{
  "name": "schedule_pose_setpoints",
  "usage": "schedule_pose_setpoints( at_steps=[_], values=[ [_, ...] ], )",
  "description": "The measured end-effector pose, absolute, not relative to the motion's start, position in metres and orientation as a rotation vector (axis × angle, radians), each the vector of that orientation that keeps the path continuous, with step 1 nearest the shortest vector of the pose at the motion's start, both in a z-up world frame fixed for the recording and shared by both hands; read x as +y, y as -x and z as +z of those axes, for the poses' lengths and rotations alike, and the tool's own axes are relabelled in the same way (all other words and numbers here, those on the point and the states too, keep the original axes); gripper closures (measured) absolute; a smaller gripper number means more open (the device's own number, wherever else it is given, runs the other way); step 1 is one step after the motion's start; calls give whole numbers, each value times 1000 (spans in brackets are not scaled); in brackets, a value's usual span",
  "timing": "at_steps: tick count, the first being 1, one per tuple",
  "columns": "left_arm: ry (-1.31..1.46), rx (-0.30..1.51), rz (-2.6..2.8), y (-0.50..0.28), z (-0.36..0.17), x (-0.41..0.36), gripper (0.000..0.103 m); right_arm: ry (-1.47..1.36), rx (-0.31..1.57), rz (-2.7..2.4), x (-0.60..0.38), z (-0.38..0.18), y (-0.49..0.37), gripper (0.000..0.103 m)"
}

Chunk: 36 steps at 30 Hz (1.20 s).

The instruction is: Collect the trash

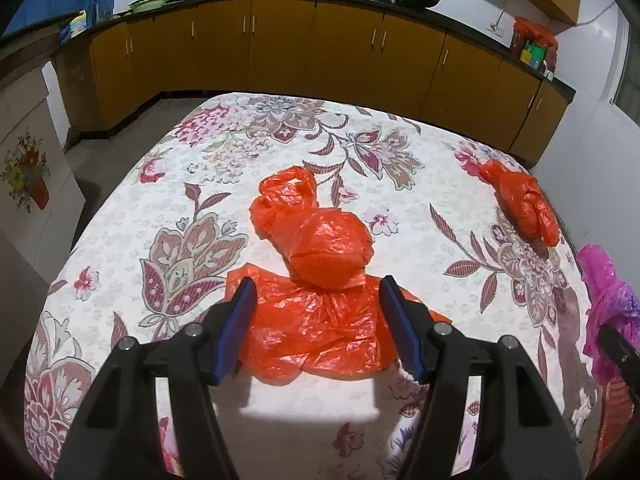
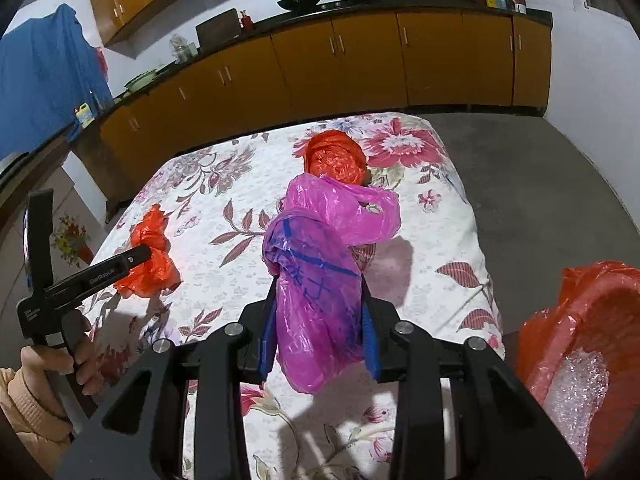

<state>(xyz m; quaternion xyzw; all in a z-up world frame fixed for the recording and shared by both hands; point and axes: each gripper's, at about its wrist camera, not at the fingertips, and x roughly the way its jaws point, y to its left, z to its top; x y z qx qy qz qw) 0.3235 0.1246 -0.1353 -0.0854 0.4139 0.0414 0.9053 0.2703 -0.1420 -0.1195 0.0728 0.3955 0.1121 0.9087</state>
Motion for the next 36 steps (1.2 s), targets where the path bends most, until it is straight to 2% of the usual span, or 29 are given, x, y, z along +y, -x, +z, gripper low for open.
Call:
schedule_pose_setpoints(
  at_steps=[7,11,22,24,29,32,36],
  values=[
    [166,871,83,-331,-140,116,41,-144,813,237,-137,-121,-272,68],
    [161,886,78,-336,-145,111,46,-141,813,240,-135,-121,-271,68],
    [155,885,74,-336,-147,111,46,-125,821,248,-124,-125,-277,68],
    [145,883,71,-337,-147,110,50,-120,823,249,-121,-127,-279,68],
    [121,878,62,-339,-146,107,72,-110,830,246,-117,-132,-285,68],
    [104,871,61,-338,-145,107,76,-91,838,238,-113,-136,-291,68],
    [94,870,69,-339,-145,109,76,-80,848,216,-110,-140,-300,68]
  ],
)
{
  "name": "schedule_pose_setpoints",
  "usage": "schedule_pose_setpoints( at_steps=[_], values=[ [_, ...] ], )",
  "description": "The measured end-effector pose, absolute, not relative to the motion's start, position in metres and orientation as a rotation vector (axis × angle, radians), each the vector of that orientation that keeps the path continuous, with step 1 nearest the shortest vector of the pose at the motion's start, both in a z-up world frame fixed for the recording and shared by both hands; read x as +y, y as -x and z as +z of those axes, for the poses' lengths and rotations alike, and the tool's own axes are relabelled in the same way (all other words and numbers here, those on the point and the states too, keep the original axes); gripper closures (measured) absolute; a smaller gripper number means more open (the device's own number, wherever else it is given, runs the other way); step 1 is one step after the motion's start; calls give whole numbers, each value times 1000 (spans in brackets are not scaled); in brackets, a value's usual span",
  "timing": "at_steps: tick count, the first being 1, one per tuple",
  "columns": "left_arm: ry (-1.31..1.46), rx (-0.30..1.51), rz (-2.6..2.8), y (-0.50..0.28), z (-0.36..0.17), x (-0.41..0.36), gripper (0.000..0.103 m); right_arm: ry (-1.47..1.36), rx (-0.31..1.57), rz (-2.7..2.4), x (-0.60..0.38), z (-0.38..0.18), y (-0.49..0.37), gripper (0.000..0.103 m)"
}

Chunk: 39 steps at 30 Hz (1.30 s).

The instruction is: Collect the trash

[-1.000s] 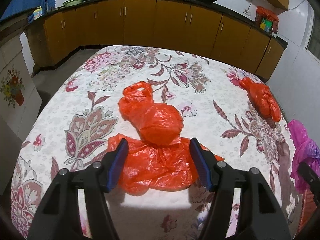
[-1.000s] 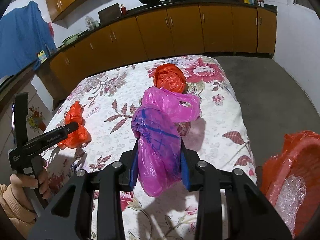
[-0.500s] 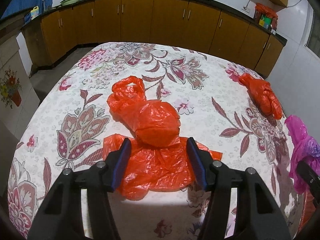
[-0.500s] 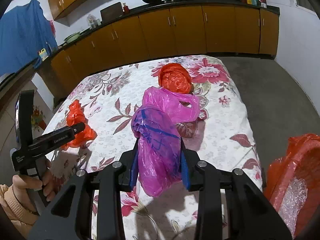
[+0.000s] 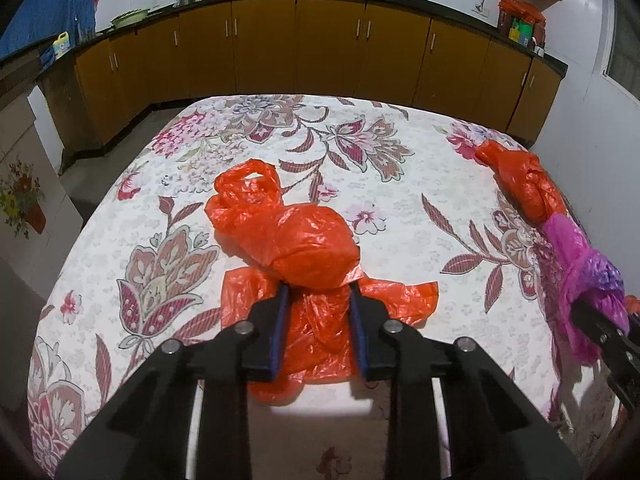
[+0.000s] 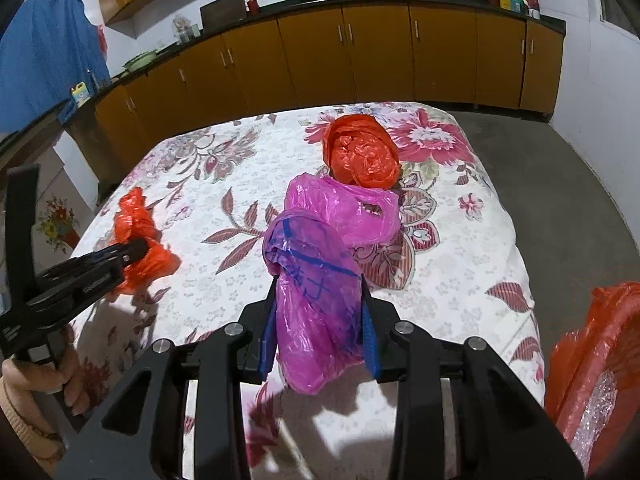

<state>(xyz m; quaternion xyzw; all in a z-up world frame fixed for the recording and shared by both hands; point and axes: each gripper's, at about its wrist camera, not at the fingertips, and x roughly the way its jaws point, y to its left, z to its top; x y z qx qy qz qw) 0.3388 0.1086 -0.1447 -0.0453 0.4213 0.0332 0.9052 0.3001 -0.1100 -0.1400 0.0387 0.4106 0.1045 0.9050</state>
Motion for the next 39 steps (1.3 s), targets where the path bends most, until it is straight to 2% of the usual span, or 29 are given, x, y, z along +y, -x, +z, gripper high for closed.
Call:
schedule_pose_setpoints(
  at_steps=[6,8,12,14,16,20,27,34,39],
  values=[
    [96,883,74,-341,-147,111,69,-42,879,174,-102,-150,-315,66],
    [100,889,77,-342,-148,112,61,-33,879,163,-99,-151,-319,66],
    [116,901,84,-344,-151,116,49,-12,915,152,-93,-156,-327,54],
    [121,906,84,-345,-151,117,41,5,925,173,-89,-157,-328,40],
    [115,911,86,-345,-152,117,35,43,953,153,-84,-162,-329,3],
    [108,924,101,-347,-153,117,25,68,970,135,-80,-164,-329,2],
    [92,932,118,-348,-154,119,20,69,971,135,-81,-165,-328,2],
    [98,955,145,-352,-159,126,6,69,971,135,-80,-165,-329,2],
    [96,961,147,-352,-161,127,4,69,971,135,-80,-165,-328,2]
  ],
)
